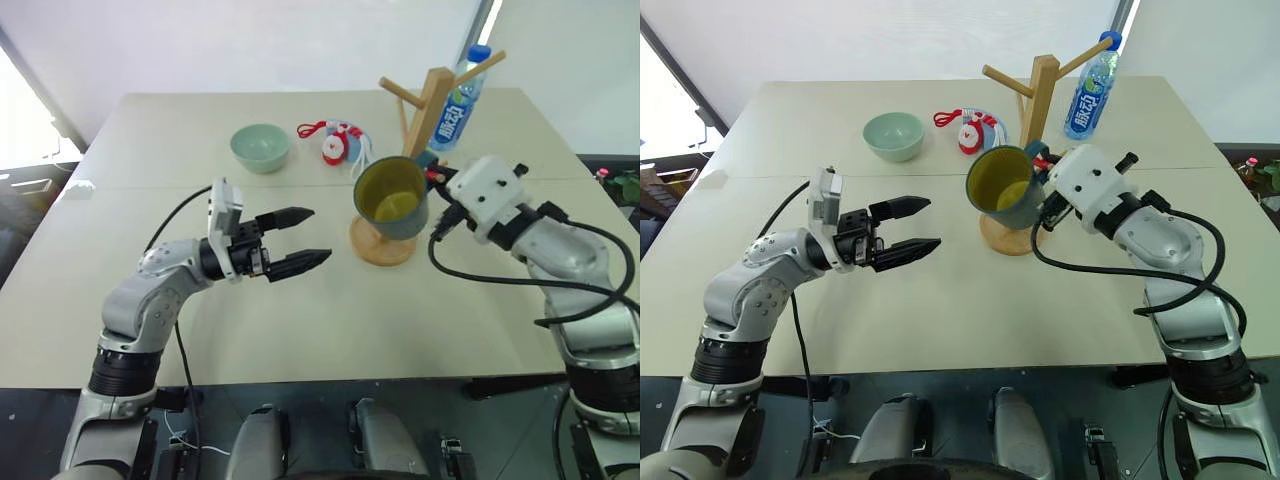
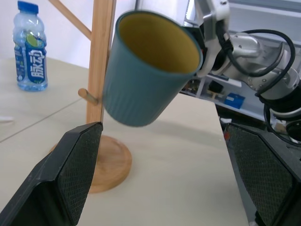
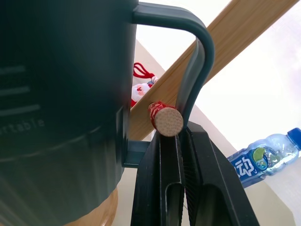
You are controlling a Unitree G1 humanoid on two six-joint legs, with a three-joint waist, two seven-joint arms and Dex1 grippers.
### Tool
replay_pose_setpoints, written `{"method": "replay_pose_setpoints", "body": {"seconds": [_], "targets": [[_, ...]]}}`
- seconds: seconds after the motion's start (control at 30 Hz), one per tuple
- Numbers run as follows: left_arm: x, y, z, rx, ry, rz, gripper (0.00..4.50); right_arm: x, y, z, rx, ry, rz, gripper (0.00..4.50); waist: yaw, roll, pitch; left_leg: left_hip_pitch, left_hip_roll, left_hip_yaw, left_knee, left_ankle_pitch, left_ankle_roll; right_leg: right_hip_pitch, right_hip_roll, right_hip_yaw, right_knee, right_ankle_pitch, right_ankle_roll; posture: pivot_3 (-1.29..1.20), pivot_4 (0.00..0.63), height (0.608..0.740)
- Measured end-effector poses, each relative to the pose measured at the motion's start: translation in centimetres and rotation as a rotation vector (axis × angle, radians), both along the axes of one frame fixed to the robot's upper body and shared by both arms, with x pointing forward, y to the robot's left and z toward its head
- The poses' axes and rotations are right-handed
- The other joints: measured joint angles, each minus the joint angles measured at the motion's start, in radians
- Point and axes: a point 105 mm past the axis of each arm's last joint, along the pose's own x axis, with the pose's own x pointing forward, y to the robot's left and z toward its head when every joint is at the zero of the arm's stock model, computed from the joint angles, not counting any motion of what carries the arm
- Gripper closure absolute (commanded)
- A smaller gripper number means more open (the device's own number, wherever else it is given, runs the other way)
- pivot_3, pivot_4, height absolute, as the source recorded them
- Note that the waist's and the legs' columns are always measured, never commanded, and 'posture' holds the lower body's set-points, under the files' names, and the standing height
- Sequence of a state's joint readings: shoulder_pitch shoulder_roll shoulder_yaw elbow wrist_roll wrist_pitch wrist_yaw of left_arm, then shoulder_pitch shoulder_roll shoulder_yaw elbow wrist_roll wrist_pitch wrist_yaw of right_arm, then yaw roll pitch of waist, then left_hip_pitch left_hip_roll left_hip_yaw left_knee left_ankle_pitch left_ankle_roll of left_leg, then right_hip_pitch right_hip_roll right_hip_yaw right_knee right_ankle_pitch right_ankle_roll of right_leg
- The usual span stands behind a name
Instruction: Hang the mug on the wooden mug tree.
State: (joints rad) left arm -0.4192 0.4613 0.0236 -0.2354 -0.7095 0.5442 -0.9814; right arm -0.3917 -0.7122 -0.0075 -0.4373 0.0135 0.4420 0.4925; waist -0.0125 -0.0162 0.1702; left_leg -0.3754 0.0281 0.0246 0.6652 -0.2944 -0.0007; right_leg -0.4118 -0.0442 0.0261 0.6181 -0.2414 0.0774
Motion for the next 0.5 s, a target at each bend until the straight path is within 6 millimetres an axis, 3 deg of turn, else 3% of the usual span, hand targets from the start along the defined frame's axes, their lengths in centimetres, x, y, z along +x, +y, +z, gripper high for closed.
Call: {"method": "replay_pose_setpoints", "body": {"seconds": [0.03,0.13,0.3,0.37,0.5], "targets": [[-0.1,-0.1,0.2,0.0,-0.009,-0.002,0.0,0.1,0.0,-0.1,-0.001,0.006,-0.006,4.46,0.001,0.0,0.0,0.0,0.0,0.0,0.0,0.0,0.0,0.0,0.0,0.0,0.0,0.0,0.0,0.0,0.15,0.74],[0.0,0.0,0.5,0.003,-0.02,0.003,0.0,0.3,0.0,-0.1,0.001,0.012,-0.015,3.49,0.0,0.0,0.0,0.0,0.0,0.0,0.0,0.0,0.0,0.0,0.0,0.0,0.0,0.0,0.0,0.0,0.15,0.74],[0.0,0.0,0.6,-0.006,-0.018,0.009,0.0,0.5,-0.1,0.4,0.0,0.0,-0.029,0.91,0.0,0.0,0.0,0.0,0.0,0.0,0.0,0.0,0.0,0.0,0.0,0.0,0.0,0.0,0.0,0.0,0.15,0.74],[0.0,-0.1,0.8,-0.007,-0.024,0.007,0.0,0.5,-0.2,0.6,-0.004,-0.007,-0.034,0.07,-0.001,0.0,0.0,0.0,0.0,0.0,0.0,0.0,0.0,0.0,0.0,0.0,0.0,0.0,0.0,0.0,0.15,0.74],[0.0,-0.1,1.0,-0.01,-0.029,0.003,0.0,-0.2,-0.2,1.0,-0.026,-0.016,-0.027,0.07,0.0,0.0,0.0,0.0,0.0,0.0,0.0,0.0,0.0,0.0,0.0,0.0,0.0,0.0,0.0,0.0,0.15,0.74]]}}
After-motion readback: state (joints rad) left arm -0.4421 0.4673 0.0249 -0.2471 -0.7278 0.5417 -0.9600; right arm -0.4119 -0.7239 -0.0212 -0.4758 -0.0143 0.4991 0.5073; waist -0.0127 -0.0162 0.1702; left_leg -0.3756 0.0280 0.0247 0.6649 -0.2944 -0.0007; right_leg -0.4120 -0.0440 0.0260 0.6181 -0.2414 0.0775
